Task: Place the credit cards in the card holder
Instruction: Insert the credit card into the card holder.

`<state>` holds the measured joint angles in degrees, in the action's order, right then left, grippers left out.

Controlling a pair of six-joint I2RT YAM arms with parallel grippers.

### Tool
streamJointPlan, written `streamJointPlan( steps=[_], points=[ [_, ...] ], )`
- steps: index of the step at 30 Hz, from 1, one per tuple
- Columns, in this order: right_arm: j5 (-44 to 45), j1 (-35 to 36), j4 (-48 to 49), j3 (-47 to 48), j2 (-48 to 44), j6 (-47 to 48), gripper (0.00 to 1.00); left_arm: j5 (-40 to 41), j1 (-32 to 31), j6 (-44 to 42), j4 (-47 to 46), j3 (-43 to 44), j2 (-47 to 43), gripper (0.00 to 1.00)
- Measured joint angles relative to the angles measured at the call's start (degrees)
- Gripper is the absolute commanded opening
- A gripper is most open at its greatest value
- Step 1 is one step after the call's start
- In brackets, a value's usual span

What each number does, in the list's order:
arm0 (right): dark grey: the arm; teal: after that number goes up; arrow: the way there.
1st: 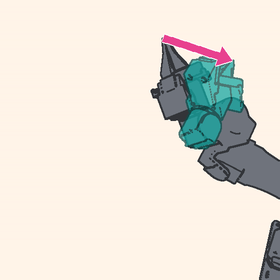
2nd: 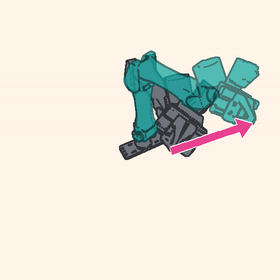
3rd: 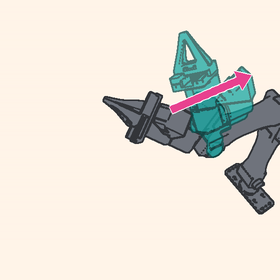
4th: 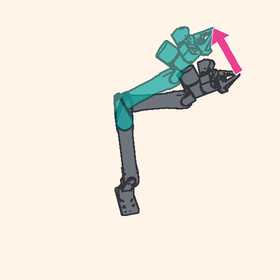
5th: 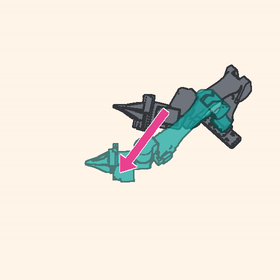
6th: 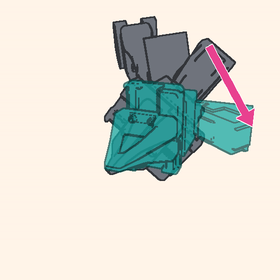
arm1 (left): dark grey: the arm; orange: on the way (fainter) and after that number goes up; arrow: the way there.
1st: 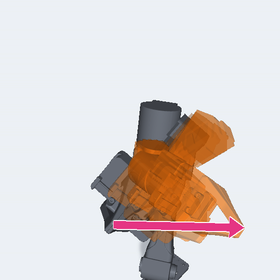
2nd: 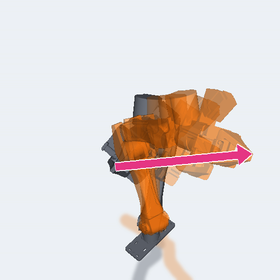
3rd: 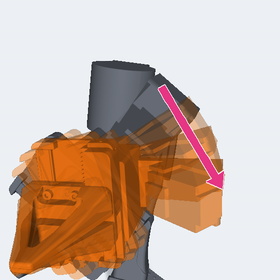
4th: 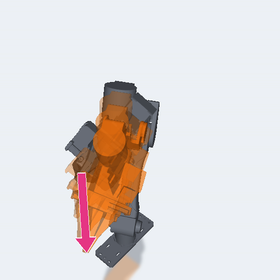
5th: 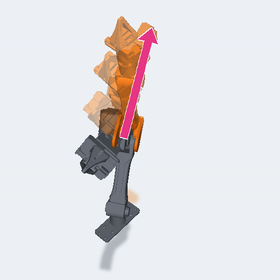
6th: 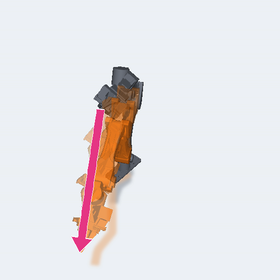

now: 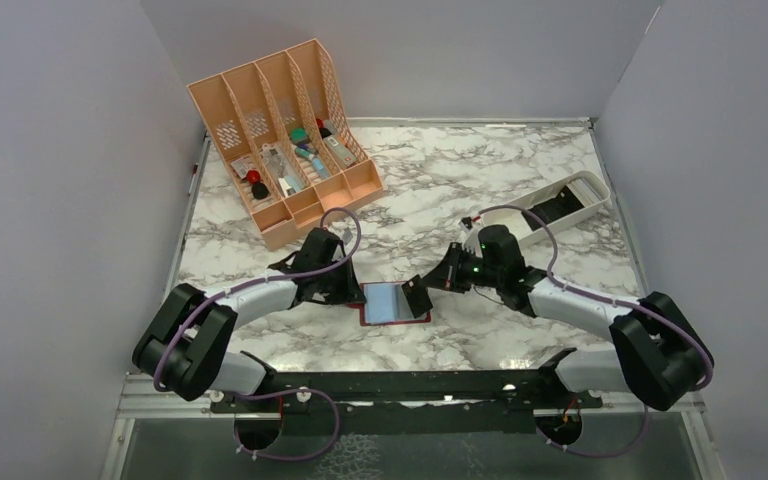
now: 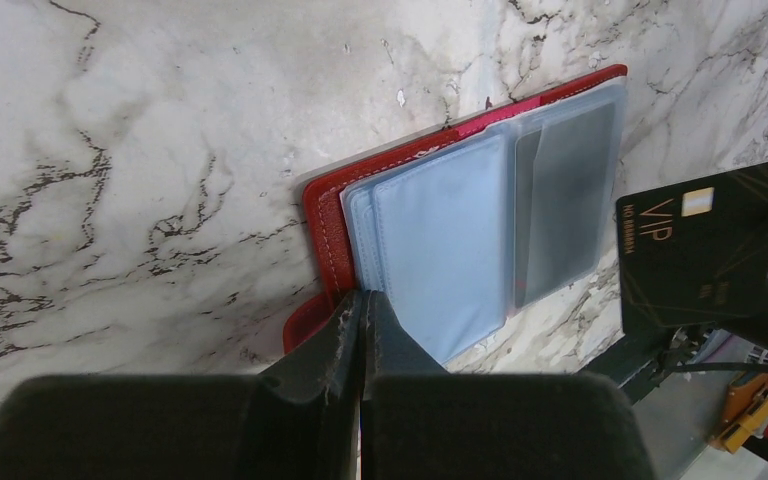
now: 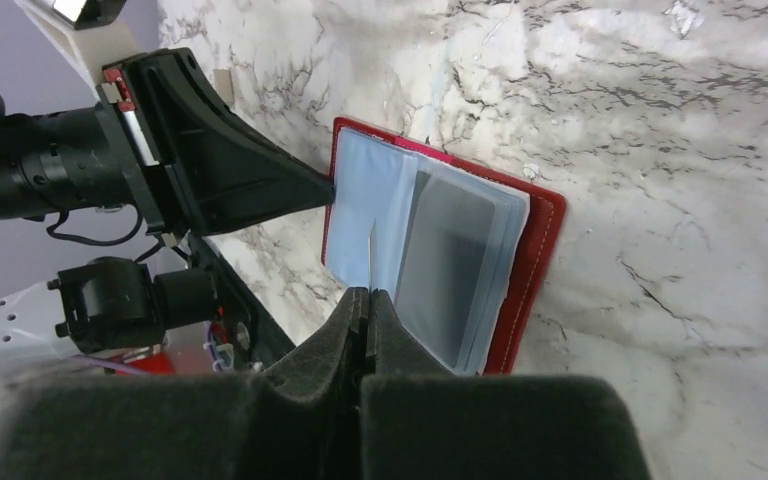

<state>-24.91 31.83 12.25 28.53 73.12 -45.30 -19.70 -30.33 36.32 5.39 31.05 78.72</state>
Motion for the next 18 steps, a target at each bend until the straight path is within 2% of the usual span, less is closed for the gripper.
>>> streamJointPlan(
  steps=[10, 18],
  points=[
    [1.29, 3.48, 12.46, -2.91, 6.62, -2.47, 0.01, -0.44, 0.22, 0.72, -2.8, -1.38, -0.02, 0.03],
    [3.15, 3.48, 16.11, -4.02, 8.92, -3.21, 0.01, -0.52, 0.22, 0.92, -3.91, -1.86, -0.02, 0.03]
  ],
)
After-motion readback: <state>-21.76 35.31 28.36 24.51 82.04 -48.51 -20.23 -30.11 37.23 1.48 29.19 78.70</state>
